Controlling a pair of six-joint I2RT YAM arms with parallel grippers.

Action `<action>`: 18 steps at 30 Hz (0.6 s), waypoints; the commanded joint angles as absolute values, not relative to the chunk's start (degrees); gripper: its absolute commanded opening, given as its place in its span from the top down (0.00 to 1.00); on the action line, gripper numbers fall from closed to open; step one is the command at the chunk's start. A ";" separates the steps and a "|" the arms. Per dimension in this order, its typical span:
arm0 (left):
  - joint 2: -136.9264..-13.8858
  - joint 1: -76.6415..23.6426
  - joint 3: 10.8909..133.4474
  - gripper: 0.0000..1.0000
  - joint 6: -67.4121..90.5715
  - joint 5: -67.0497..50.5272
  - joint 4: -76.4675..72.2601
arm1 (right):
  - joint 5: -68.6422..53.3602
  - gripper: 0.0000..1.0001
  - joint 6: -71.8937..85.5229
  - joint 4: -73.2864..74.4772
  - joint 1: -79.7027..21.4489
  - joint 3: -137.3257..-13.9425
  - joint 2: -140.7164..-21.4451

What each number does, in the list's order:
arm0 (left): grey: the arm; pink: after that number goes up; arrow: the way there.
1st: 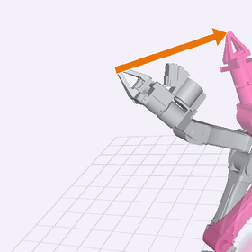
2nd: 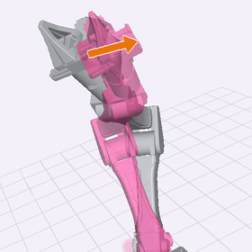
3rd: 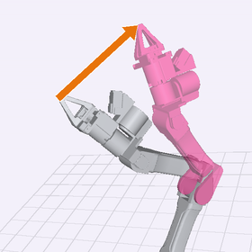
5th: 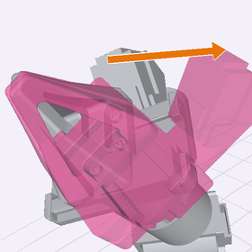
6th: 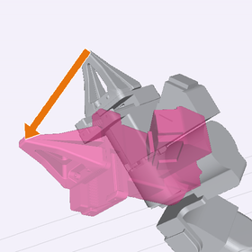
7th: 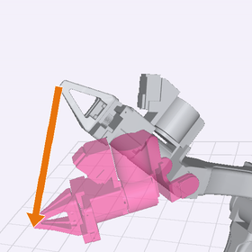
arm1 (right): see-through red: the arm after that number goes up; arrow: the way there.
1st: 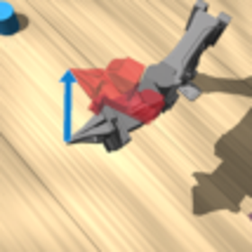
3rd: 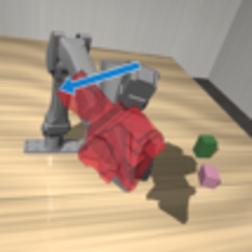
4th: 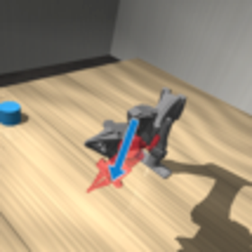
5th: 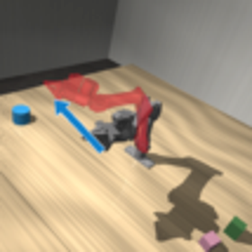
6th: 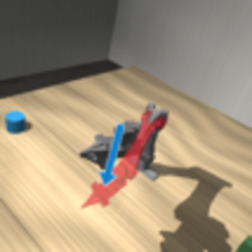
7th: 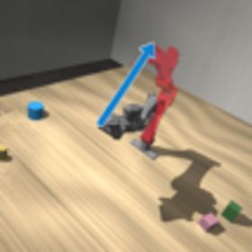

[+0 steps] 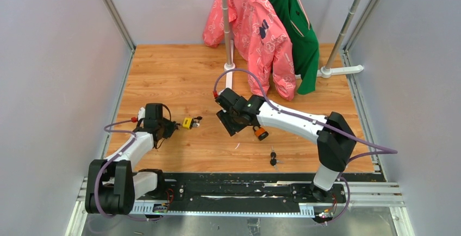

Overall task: Lock with the key
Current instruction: Pick up the lock from the center of the board.

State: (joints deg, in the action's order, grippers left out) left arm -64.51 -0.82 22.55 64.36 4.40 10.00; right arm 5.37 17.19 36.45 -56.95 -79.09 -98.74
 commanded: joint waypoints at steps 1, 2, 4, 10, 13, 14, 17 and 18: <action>-65.08 -0.53 26.05 0.89 62.41 5.24 9.30 | 7.33 0.48 18.21 36.96 -56.95 -77.31 -95.80; -64.92 -0.53 26.76 0.93 61.69 5.47 9.87 | 7.39 0.48 18.19 36.93 -56.96 -77.11 -95.65; -64.57 -0.53 28.04 1.00 59.82 5.70 11.03 | 7.40 0.48 18.12 36.83 -56.98 -76.71 -95.22; -64.82 -0.53 33.39 1.00 50.94 1.39 15.59 | -2.99 0.48 18.89 33.60 -54.30 -75.68 -93.39; -62.64 -0.53 34.10 1.00 47.17 -3.43 15.69 | -14.26 0.48 21.53 26.99 -50.55 -72.43 -90.40; -61.65 -0.53 34.24 1.00 46.03 -5.29 15.63 | -17.62 0.48 22.51 24.25 -49.48 -71.28 -89.28; -57.99 -0.53 34.80 1.00 42.92 -9.04 16.05 | -27.13 0.46 26.82 16.50 -46.49 -68.36 -87.06; -56.84 -0.53 35.34 1.00 41.96 -9.73 17.06 | -28.97 0.46 28.18 14.82 -45.86 -67.88 -86.60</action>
State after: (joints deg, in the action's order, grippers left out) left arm -61.52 -0.82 32.73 48.18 -3.40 15.84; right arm -14.13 21.87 25.78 -49.15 -70.54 -89.80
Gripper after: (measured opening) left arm 0.139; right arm 0.534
